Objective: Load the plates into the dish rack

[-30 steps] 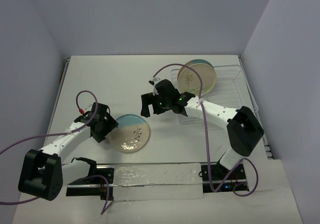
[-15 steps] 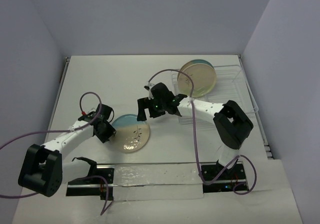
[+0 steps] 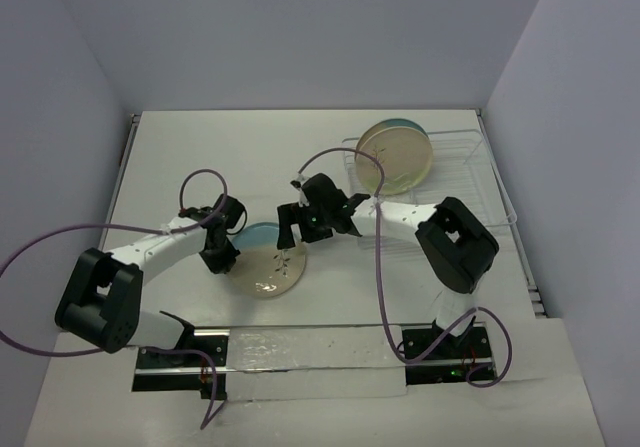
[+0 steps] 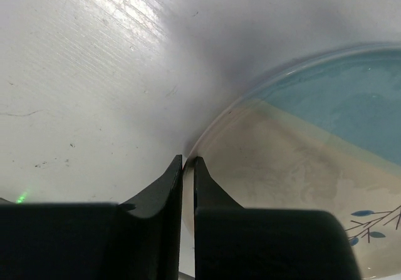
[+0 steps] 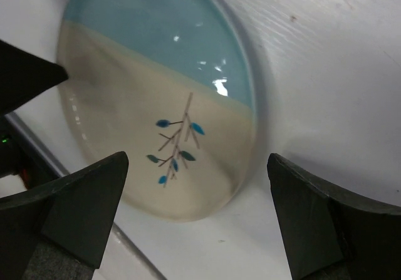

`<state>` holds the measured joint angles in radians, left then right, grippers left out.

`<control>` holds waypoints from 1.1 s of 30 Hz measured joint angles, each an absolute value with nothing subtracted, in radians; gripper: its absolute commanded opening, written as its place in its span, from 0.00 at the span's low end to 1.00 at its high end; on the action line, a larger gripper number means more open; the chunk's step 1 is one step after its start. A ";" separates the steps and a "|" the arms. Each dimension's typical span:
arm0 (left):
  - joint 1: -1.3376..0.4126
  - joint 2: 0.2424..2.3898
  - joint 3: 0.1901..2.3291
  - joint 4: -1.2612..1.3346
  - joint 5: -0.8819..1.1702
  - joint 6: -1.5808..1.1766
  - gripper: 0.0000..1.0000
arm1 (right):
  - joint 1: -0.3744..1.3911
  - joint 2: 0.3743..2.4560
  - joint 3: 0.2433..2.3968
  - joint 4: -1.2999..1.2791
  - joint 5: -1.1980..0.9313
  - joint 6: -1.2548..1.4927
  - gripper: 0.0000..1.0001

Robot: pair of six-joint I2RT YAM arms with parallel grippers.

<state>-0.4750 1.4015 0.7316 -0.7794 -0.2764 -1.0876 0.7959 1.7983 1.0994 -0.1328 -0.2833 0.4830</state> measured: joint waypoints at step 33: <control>-0.485 1.397 0.729 -0.795 -0.309 -1.034 0.00 | 0.730 1.903 1.087 -0.057 -0.520 0.504 0.50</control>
<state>-0.4847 1.3975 0.7287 -0.7945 -0.3090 -1.0340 0.7300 1.9030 1.0866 -0.0570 -0.5199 0.5043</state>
